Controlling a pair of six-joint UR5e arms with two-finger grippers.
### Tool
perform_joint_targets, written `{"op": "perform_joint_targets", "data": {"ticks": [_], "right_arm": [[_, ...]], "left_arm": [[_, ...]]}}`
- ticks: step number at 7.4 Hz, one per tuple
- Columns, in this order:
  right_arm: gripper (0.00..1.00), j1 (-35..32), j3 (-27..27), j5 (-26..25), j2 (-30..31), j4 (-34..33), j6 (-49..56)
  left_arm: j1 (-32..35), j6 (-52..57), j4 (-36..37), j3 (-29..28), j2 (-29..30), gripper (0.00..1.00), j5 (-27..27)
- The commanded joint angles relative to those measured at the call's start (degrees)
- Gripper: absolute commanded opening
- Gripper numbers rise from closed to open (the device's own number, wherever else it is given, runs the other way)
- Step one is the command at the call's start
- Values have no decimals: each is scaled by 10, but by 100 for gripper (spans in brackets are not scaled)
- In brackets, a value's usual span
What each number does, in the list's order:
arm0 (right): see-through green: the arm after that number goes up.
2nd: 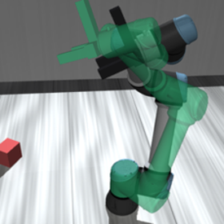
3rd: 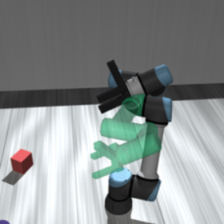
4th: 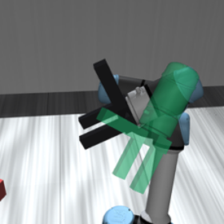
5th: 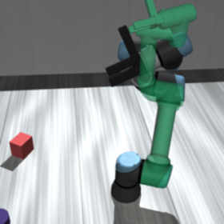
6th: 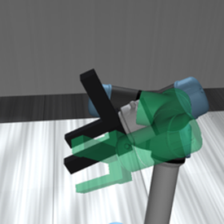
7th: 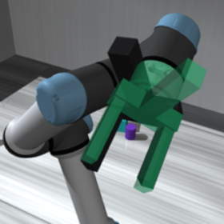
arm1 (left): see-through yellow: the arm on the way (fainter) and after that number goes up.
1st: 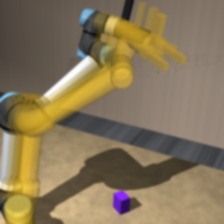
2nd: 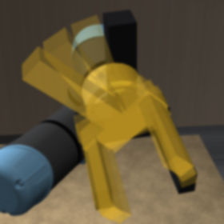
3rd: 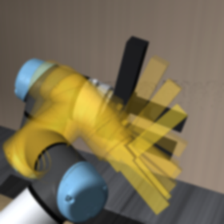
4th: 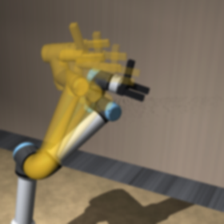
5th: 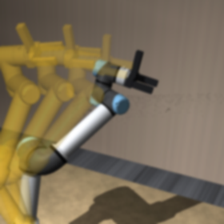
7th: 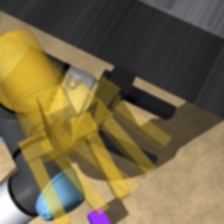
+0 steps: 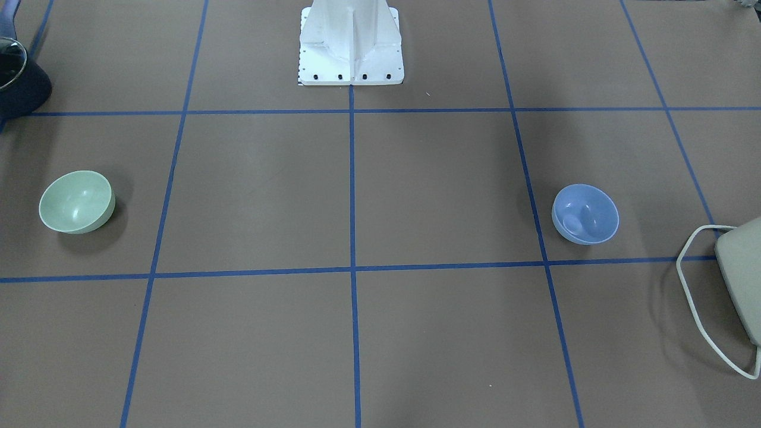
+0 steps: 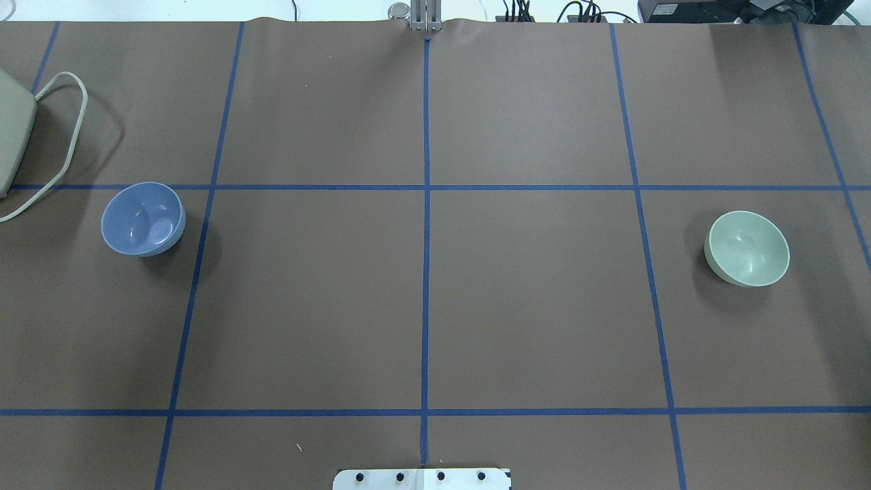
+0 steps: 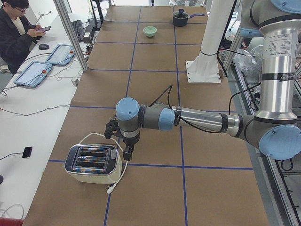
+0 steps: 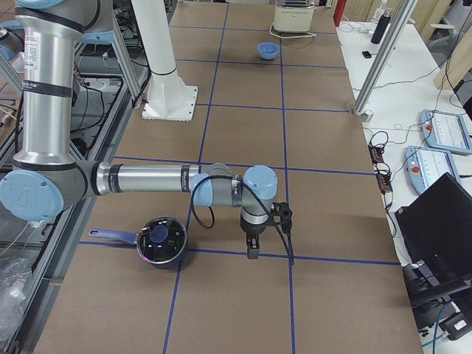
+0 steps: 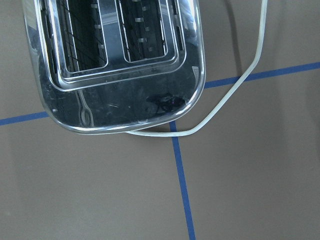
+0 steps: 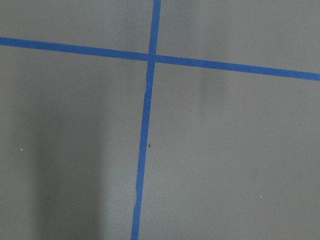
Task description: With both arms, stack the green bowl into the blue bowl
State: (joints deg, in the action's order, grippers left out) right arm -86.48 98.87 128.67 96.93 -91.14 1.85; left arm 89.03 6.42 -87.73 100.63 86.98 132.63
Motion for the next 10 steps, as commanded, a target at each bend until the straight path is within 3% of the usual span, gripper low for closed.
{"op": "perform_joint_targets", "data": {"ticks": [1, 5, 7, 8, 10], "right_arm": [[100, 0, 2, 7, 0, 0, 0], [100, 0, 4, 53, -5, 1, 0], [100, 0, 17, 69, -13, 3, -1], [100, 0, 17, 69, -11, 37, 0], [100, 0, 12, 68, -5, 154, -9]], "left_arm": [[1, 1, -10, 8, -1, 98, -1], [1, 0, -14, 31, 15, 99, -2], [0, -1, -95, 29, 30, 98, -28], [-2, -3, -149, 28, 41, 98, -29], [-4, -13, -159, 32, 64, 99, -24]]}}
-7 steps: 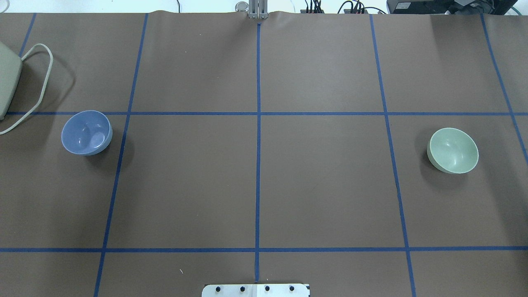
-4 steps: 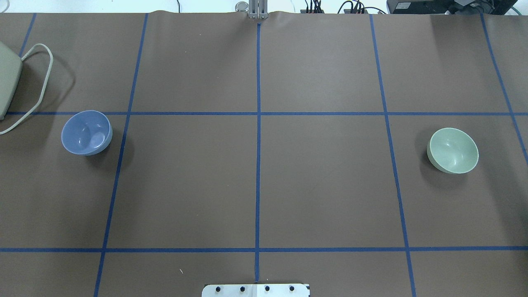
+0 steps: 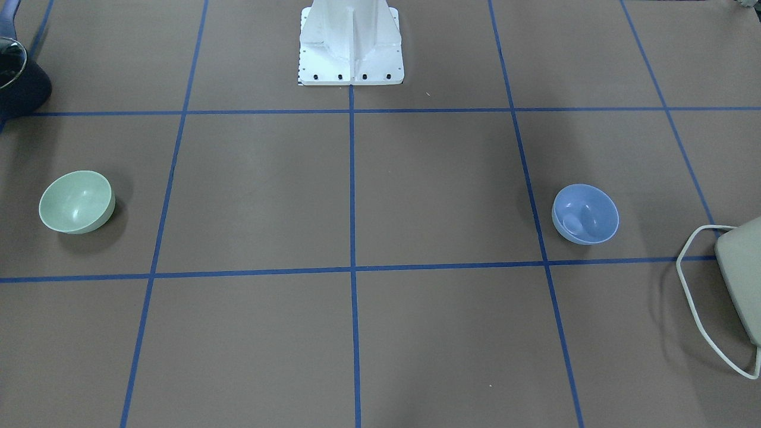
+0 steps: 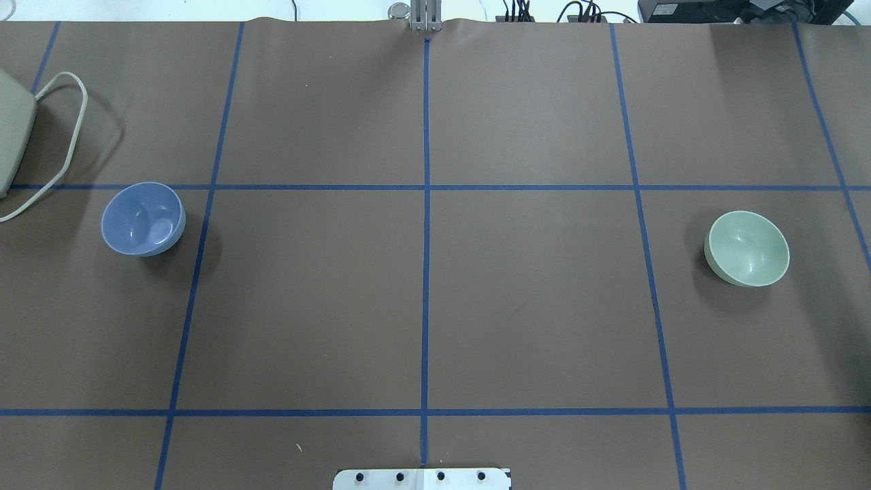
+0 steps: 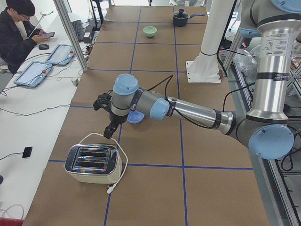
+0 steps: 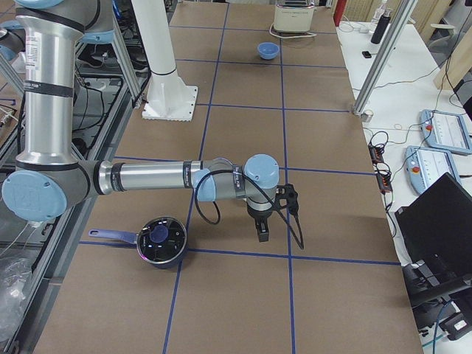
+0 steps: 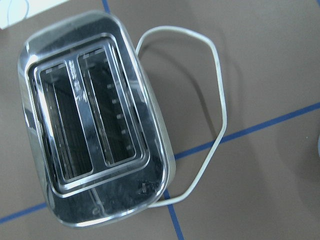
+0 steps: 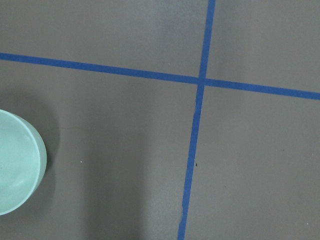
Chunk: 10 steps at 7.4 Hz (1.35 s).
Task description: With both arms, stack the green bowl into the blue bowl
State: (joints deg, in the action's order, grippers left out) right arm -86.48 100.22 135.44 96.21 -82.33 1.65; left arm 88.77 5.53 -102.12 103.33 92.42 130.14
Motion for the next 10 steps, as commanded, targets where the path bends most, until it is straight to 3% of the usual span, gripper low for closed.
{"op": "perform_joint_targets", "data": {"ticks": [1, 3, 5, 6, 8, 10], "right_arm": [[100, 0, 2, 3, -4, 74, -19], [100, 1, 7, 12, -7, 100, -22], [100, 6, 7, 12, -5, 103, -66], [100, 8, 7, 12, -4, 103, -68], [100, 10, 6, 12, 1, 103, -65], [100, 10, 5, 11, 3, 103, -65]], "left_arm": [[-2, -4, -46, -1, 9, 98, 1], [-81, -100, -78, 2, 21, 98, 5], [-188, -321, -106, 9, 35, 99, -2], [-245, -423, -154, 5, 34, 99, -30], [-361, -509, -160, -7, 39, 98, -182], [-393, -513, -161, -27, 62, 98, -193]]}}
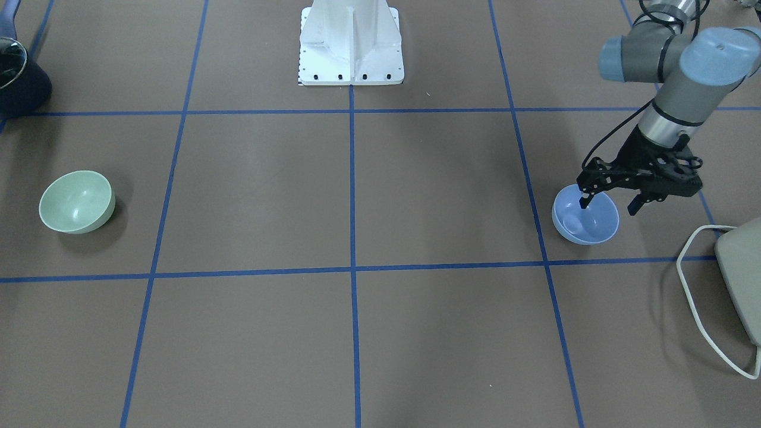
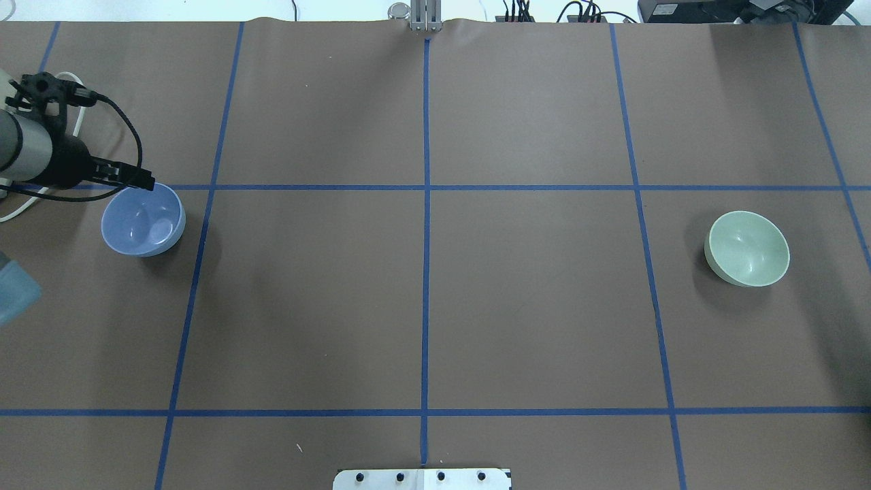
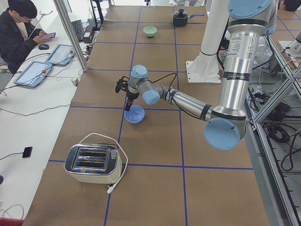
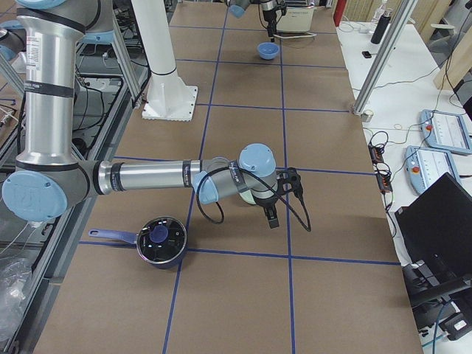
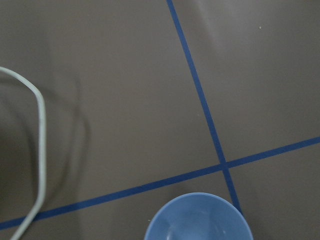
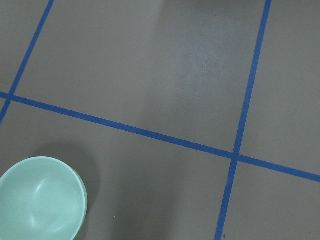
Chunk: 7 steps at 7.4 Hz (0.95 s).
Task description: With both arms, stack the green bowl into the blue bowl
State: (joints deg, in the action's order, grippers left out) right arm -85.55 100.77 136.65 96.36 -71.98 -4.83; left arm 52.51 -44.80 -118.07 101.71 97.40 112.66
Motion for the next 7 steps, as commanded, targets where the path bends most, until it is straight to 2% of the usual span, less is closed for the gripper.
{"op": "perform_joint_targets", "data": {"ticks": [1, 2, 7], "right_arm": [[100, 0, -1, -2, 1, 0, 0], [100, 0, -1, -2, 2, 0, 0], [100, 0, -5, -3, 2, 0, 0]], "left_arm": [[-49, -6, -1, -13, 16, 96, -20], [-61, -6, -1, -13, 16, 76, -21], [-74, -1, 0, -33, 17, 35, -26]]}}
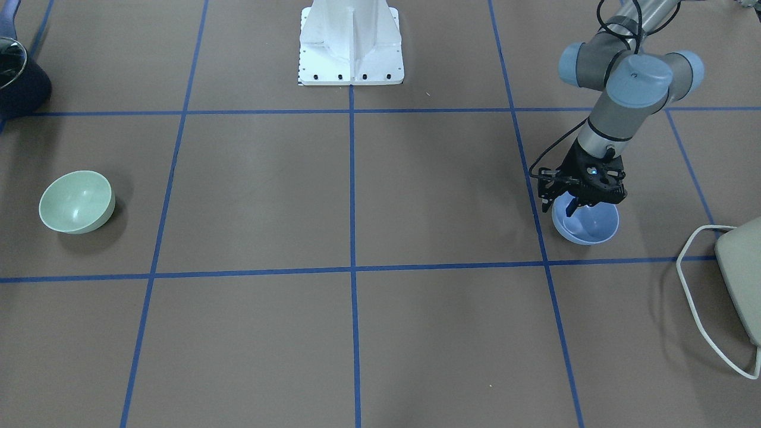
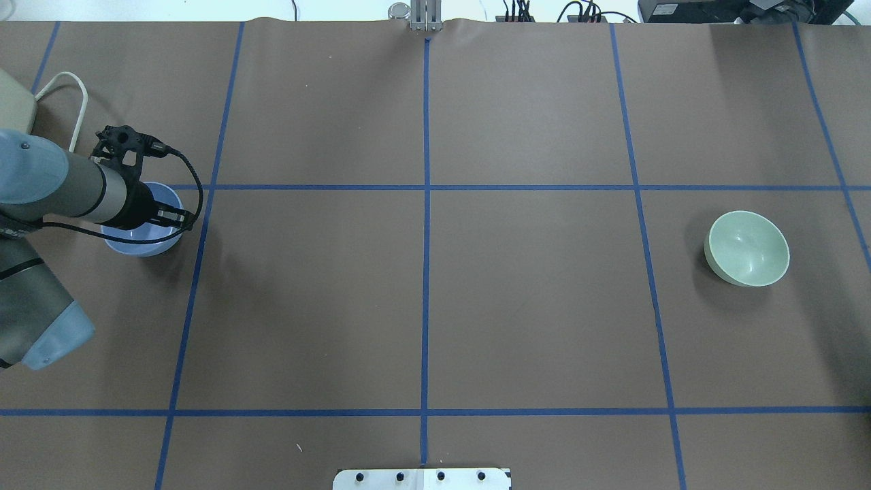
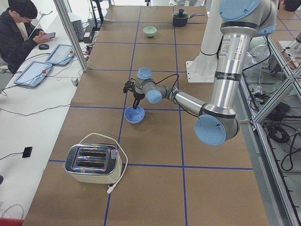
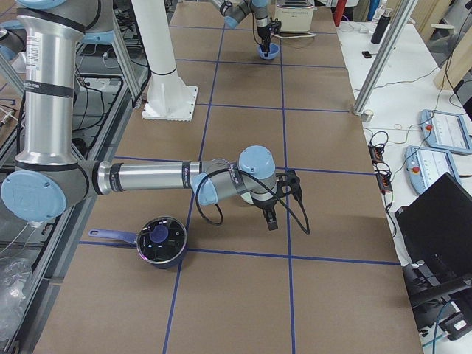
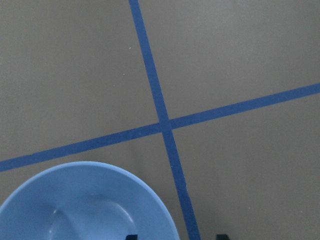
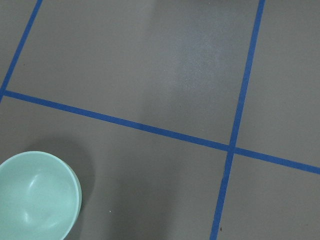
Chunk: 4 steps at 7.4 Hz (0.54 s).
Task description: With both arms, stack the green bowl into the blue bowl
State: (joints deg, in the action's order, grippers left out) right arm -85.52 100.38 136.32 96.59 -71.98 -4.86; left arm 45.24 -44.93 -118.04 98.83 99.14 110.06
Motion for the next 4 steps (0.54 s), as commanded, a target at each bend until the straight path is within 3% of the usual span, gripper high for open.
{"op": "perform_joint_targets", "data": {"ticks": [1, 2, 4], "right_arm": [[100, 1, -1, -1, 0, 0, -1], [100, 1, -1, -1, 0, 0, -1], [100, 1, -1, -1, 0, 0, -1]], "left_arm": [[-2, 1, 1, -4, 4, 22, 0], [-2, 1, 1, -4, 4, 0, 0], [-2, -1, 2, 5, 11, 0, 0]]}}
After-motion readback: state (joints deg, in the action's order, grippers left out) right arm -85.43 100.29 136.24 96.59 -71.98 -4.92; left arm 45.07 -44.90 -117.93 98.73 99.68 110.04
